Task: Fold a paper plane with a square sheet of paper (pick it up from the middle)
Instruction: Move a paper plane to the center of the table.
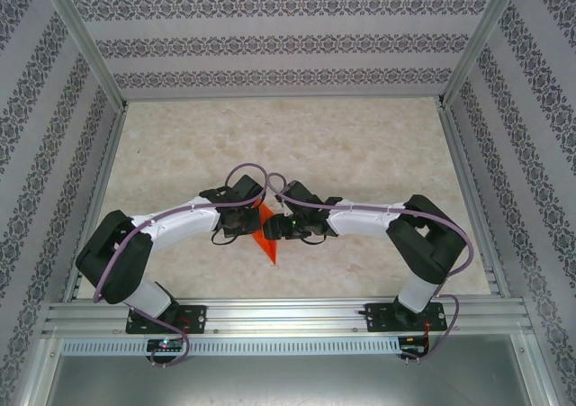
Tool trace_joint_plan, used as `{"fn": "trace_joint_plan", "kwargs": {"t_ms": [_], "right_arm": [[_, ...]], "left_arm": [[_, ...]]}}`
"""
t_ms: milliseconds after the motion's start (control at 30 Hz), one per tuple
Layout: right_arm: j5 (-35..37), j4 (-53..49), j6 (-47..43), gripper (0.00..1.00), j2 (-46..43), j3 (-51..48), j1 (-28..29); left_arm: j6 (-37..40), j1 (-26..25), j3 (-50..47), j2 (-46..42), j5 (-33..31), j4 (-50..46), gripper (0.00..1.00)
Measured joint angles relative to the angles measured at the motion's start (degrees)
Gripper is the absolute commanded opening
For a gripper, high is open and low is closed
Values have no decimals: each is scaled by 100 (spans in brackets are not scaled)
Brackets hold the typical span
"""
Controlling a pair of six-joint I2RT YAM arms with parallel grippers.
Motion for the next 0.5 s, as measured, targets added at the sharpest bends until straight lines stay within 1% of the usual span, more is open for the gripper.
{"fn": "trace_joint_plan", "kwargs": {"t_ms": [167, 367, 500], "right_arm": [[439, -101, 26, 62, -505, -48, 2], [1130, 205, 313, 63, -1290, -820, 2], [1491, 302, 396, 61, -1499, -1047, 2]], "left_arm": [[0, 0, 0, -17, 7, 20, 2], [31, 87, -9, -22, 197, 205, 3], [96, 160, -39, -22, 372, 437, 3]]}}
